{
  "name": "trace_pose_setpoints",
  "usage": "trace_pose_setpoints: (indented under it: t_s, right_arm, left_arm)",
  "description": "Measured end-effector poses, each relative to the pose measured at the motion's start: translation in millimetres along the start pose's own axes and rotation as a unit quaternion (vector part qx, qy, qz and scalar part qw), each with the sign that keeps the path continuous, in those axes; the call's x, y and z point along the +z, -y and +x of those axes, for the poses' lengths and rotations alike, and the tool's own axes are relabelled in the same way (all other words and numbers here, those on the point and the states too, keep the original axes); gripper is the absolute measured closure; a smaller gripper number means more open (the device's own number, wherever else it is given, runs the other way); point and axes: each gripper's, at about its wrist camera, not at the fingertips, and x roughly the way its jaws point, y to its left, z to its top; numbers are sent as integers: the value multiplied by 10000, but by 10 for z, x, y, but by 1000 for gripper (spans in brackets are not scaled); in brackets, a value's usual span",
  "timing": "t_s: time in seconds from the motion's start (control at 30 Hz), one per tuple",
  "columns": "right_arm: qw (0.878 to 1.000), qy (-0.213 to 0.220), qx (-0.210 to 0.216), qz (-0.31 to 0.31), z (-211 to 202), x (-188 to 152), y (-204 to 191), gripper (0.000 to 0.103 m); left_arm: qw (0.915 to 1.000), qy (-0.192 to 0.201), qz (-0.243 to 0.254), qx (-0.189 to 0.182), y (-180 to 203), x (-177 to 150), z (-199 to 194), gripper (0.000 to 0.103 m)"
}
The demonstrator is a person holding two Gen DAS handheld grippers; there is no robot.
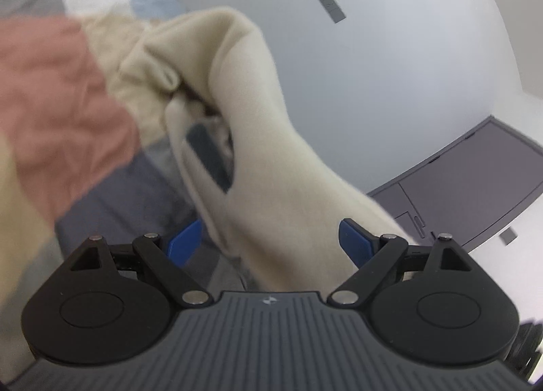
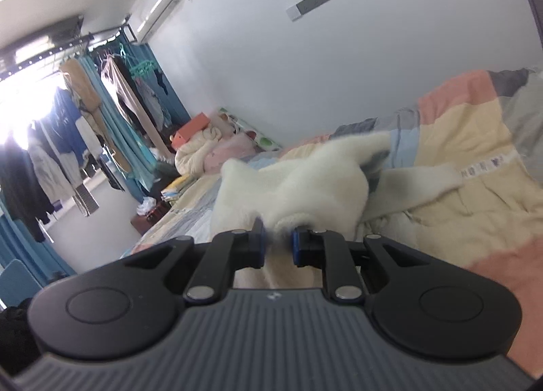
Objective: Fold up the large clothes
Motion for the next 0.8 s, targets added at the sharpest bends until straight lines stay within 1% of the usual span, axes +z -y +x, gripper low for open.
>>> trace_pose_setpoints:
  t_s: [0.13, 0.23, 0.27, 0.33, 0.4, 0.47, 0.6, 0.63, 0.67, 0.7, 0.73, 0.77, 0.8]
  right_arm:
    - [9987, -28, 11, 517, -168, -153, 230, 85]
    - [9949, -201, -6, 984, -108, -249, 432, 85]
    - [9939, -243, 5, 1079, -83, -266, 470, 85]
    - [9928, -282, 42, 1166, -71, -300, 517, 85]
    - [9923, -323, 82, 1196, -15, -317, 559, 85]
    - [9906, -334, 106, 1320, 46, -347, 632, 85]
    - [9852, -405, 71, 1663, 150, -382, 876, 83]
    - [9842, -415, 42, 1722, 156, -393, 925, 83]
    - [9833, -436, 5, 1766, 191, -393, 972, 83]
    - [9827, -460, -38, 1793, 229, -395, 1014, 83]
    - [9821, -486, -67, 1816, 269, -399, 1050, 83]
    - [9817, -518, -77, 1832, 310, -402, 1079, 83]
    - [9816, -528, -84, 1835, 335, -408, 1100, 82]
  left_arm:
    - [9996, -87, -267, -70, -117, -64, 85, 12]
    - [9985, -190, -464, -202, -225, -105, 236, 12]
    - [9981, -234, -526, -224, -260, -122, 299, 12]
    - [9977, -333, -571, -148, -301, -140, 428, 13]
    - [9981, -250, -548, -101, -361, -162, 515, 13]
    - [9982, -243, -509, -203, -407, -152, 620, 13]
    - [9965, -391, -541, -495, -490, -111, 905, 13]
    - [9959, -471, -525, -560, -498, -116, 986, 17]
    - [9956, -567, -459, -581, -500, -120, 1072, 28]
    - [9955, -680, -369, -543, -486, -125, 1146, 36]
    - [9952, -762, -288, -533, -463, -125, 1195, 56]
    - [9951, -798, -211, -539, -435, -126, 1221, 66]
    - [9955, -769, -113, -544, -398, -121, 1216, 69]
